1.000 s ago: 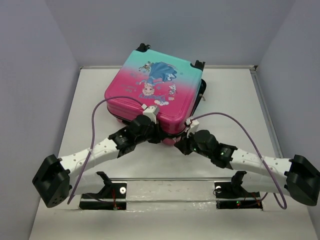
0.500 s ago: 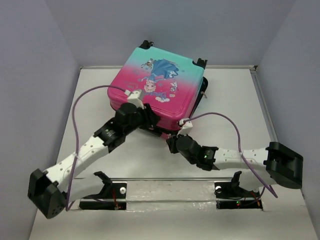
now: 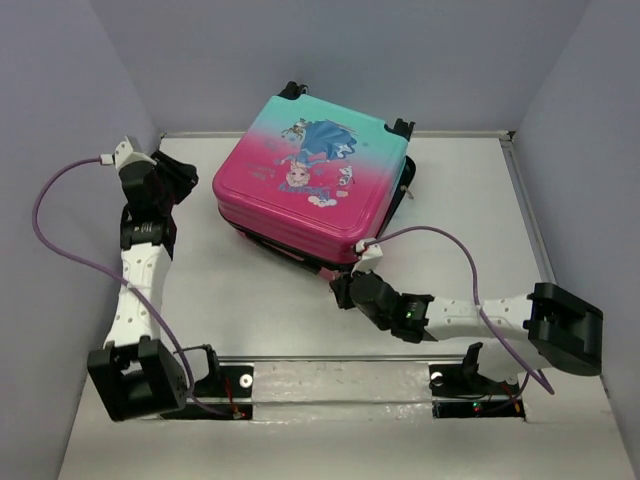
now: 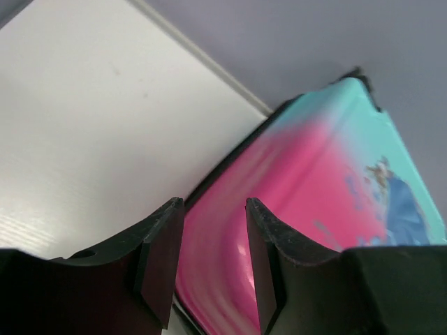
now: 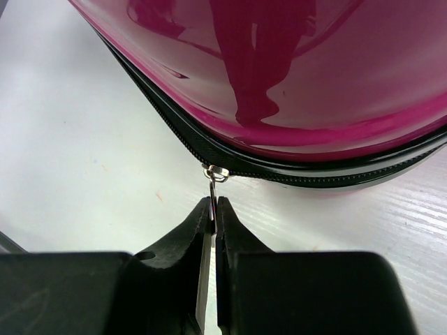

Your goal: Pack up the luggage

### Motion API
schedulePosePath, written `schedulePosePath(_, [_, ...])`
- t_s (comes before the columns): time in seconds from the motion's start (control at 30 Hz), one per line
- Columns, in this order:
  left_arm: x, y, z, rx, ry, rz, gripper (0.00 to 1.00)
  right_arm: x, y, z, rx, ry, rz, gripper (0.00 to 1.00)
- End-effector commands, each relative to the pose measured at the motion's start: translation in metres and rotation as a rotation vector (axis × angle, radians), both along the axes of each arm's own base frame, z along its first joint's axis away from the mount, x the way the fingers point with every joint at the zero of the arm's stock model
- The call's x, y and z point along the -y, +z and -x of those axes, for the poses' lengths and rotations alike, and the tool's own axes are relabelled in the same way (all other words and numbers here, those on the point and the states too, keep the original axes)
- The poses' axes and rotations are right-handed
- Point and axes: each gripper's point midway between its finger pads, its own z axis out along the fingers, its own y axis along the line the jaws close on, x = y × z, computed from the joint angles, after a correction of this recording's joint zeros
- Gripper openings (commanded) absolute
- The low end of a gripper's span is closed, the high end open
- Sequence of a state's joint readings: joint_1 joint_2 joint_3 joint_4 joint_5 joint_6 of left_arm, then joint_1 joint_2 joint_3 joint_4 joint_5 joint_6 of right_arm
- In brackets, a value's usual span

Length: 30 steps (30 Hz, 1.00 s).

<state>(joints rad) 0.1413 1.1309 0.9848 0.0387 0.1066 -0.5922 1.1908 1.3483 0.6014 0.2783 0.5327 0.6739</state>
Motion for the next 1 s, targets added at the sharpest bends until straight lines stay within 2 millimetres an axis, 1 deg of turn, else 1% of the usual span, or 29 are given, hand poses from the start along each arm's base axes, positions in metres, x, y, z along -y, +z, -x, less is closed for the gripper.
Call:
schedulePosePath(0.0, [-0.011,-0.024,-0.027,-0.050,-0.021,0.092,0.52,-0.023,0.012,0.016,-0.006,0.092,-0.046,0.07])
schedulePosePath(0.07, [-0.008,-0.037,-0.036,-0.074,-0.040,0.112,0.51,-0.022,0.011,0.016,-0.008,0.091,-0.044,0.07])
schedulePosePath(0.1, [-0.003,-0.048,-0.045,-0.091,-0.069,0.115,0.51,-0.022,0.011,0.017,-0.007,0.093,-0.043,0.07])
schedulePosePath(0.13, [0.001,-0.052,-0.050,-0.105,-0.083,0.113,0.50,-0.022,0.011,0.017,-0.007,0.095,-0.042,0.07])
schedulePosePath(0.17, [0.006,-0.068,-0.054,-0.146,-0.100,0.124,0.50,-0.023,0.011,0.016,-0.007,0.099,-0.031,0.07])
schedulePosePath(0.2, [0.006,-0.068,-0.054,-0.144,-0.100,0.125,0.50,-0.022,0.009,0.017,-0.009,0.098,-0.018,0.07])
schedulePosePath(0.27, [0.007,-0.082,-0.057,-0.166,-0.090,0.138,0.50,-0.024,0.012,0.016,-0.006,0.097,-0.024,0.07])
schedulePosePath(0.3, [0.016,-0.093,-0.060,-0.194,-0.114,0.145,0.50,-0.024,0.011,0.015,-0.005,0.094,-0.022,0.07])
schedulePosePath(0.4, [0.040,-0.106,-0.060,-0.227,-0.164,0.150,0.50,-0.027,0.013,0.013,-0.003,0.094,-0.019,0.07])
schedulePosePath(0.43, [0.059,-0.107,-0.058,-0.233,-0.206,0.142,0.50,-0.029,0.011,0.014,-0.007,0.099,-0.012,0.07])
schedulePosePath(0.47, [0.071,-0.111,-0.054,-0.235,-0.224,0.144,0.50,-0.031,0.014,0.012,-0.002,0.101,-0.012,0.07])
schedulePosePath(0.5, [0.097,-0.108,-0.047,-0.231,-0.280,0.138,0.50,-0.034,0.015,0.012,-0.001,0.103,-0.012,0.07])
schedulePosePath(0.53, [0.107,-0.108,-0.043,-0.232,-0.299,0.142,0.49,-0.037,0.011,0.012,-0.004,0.109,0.000,0.07])
schedulePosePath(0.57, [0.116,-0.115,-0.034,-0.238,-0.314,0.157,0.49,-0.044,0.019,0.009,0.012,0.123,-0.001,0.07])
schedulePosePath(0.6, [0.124,-0.109,-0.026,-0.217,-0.334,0.161,0.49,-0.049,0.019,0.008,0.015,0.134,0.008,0.07])
schedulePosePath(0.63, [0.136,-0.110,-0.018,-0.218,-0.369,0.162,0.49,-0.057,0.020,0.010,0.012,0.165,0.008,0.07])
schedulePosePath(0.67, [0.139,-0.116,-0.009,-0.231,-0.377,0.161,0.49,-0.063,0.013,0.011,0.006,0.185,0.029,0.07])
schedulePosePath(0.7, [0.143,-0.106,-0.002,-0.203,-0.393,0.161,0.49,-0.075,0.024,0.011,0.022,0.220,0.018,0.07])
schedulePosePath(0.77, [0.154,-0.106,0.011,-0.199,-0.432,0.154,0.49,-0.088,0.025,0.011,0.023,0.251,0.021,0.07])
schedulePosePath(0.8, [0.157,-0.098,0.018,-0.181,-0.452,0.153,0.49,-0.101,0.026,0.011,0.030,0.288,0.026,0.07])
schedulePosePath(0.87, [0.164,-0.097,0.029,-0.178,-0.480,0.153,0.49,-0.113,0.028,0.010,0.033,0.312,0.026,0.07])
schedulePosePath(0.9, [0.170,-0.088,0.037,-0.160,-0.505,0.150,0.49,-0.122,0.020,0.013,0.030,0.338,0.043,0.07])
schedulePosePath(0.93, [0.174,-0.086,0.042,-0.157,-0.521,0.150,0.49,-0.129,0.021,0.013,0.033,0.357,0.041,0.07])
schedulePosePath(0.97, [0.177,-0.084,0.048,-0.164,-0.544,0.139,0.49,-0.142,0.032,0.016,0.049,0.381,0.023,0.07])
